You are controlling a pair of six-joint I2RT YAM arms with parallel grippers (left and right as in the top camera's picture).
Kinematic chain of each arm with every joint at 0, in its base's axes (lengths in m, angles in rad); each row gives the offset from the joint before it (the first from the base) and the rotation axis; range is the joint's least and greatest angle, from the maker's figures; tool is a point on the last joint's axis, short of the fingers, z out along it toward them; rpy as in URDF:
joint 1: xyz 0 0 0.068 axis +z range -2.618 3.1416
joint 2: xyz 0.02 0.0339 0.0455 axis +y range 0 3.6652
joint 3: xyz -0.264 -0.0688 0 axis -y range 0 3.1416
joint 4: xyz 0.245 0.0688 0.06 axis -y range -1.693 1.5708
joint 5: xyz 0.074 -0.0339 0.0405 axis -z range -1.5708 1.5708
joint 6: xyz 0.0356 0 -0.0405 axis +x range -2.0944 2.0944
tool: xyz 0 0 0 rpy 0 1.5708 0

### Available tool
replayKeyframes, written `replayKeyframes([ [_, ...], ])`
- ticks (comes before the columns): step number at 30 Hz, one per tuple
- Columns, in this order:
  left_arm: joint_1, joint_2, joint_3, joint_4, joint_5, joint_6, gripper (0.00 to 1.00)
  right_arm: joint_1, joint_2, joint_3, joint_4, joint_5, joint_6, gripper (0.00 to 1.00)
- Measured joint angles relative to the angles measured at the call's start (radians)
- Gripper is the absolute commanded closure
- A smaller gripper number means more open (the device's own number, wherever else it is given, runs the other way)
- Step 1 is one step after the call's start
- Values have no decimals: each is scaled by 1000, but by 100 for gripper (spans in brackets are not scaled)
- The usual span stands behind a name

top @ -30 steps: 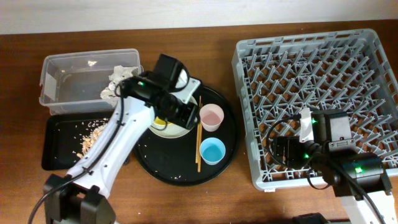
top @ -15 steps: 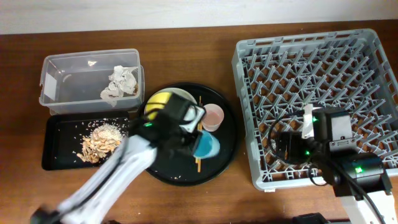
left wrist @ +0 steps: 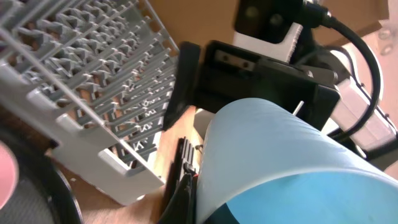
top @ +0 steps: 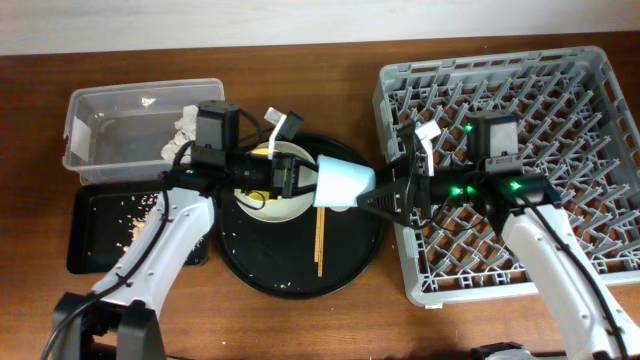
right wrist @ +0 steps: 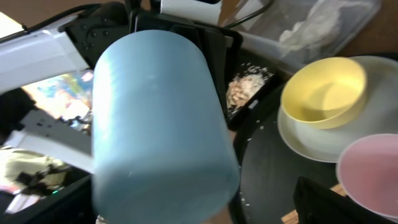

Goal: Sort waste into correct bins and load items into the dishwasher rack
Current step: 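Grasp the blue cup with the right gripper and place it in the rack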

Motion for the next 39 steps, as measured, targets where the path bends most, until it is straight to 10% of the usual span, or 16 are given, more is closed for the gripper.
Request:
replayKeyframes([
  [24, -84, 0, -1, 85, -19, -114, 100, 0, 17, 0, 45, -186, -7, 32],
  [28, -84, 0, -1, 88, -28, -113, 67, 0, 17, 0, 45, -188, -6, 42],
  [39, 61, -23, 5, -396, -450, 167, 58, 0, 18, 8, -183, 299, -6, 52],
])
